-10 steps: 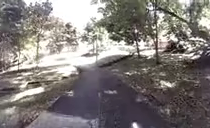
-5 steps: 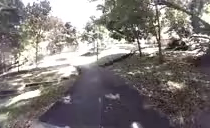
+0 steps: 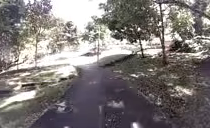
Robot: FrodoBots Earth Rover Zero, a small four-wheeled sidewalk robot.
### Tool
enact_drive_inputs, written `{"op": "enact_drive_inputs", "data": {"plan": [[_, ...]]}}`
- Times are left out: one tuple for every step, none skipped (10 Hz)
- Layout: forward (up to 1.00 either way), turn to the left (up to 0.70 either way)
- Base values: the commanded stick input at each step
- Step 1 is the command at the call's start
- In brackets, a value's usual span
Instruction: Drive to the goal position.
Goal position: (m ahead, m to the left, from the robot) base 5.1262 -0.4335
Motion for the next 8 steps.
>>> {"op": "enact_drive_inputs", "data": {"plan": [[0.50, 0.00], [0.50, 0.00], [0.50, 0.00], [0.50, 0.00], [0.50, 0.00], [0.50, 0.00], [0.50, 0.00], [0.50, 0.00]]}}
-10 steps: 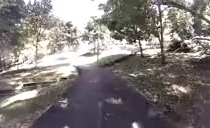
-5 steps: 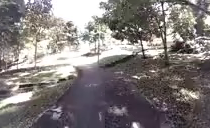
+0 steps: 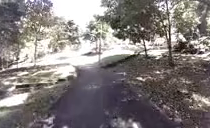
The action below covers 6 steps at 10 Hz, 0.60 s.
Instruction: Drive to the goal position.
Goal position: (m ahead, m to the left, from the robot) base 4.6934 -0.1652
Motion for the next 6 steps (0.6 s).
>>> {"op": "enact_drive_inputs", "data": {"plan": [[0.50, 0.00], [0.50, 0.00], [0.50, 0.00], [0.50, 0.00], [0.50, 0.00], [0.50, 0.00]]}}
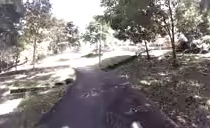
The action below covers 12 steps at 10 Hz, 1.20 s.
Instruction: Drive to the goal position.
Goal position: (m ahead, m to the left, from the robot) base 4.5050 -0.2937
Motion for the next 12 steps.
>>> {"op": "enact_drive_inputs", "data": {"plan": [[0.50, 0.00], [0.50, 0.00], [0.50, 0.00], [0.50, 0.00], [0.50, 0.00], [0.50, 0.00], [0.50, 0.00], [0.50, 0.00], [0.50, 0.00], [0.50, 0.00], [0.50, 0.00], [0.50, 0.00]]}}
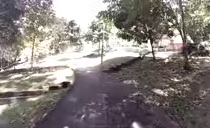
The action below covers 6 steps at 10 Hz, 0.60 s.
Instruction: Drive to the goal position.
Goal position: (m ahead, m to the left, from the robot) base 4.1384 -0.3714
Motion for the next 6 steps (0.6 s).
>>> {"op": "enact_drive_inputs", "data": {"plan": [[0.50, 0.00], [0.50, 0.00], [0.50, 0.00], [0.50, 0.00], [0.50, 0.00], [0.50, 0.00]]}}
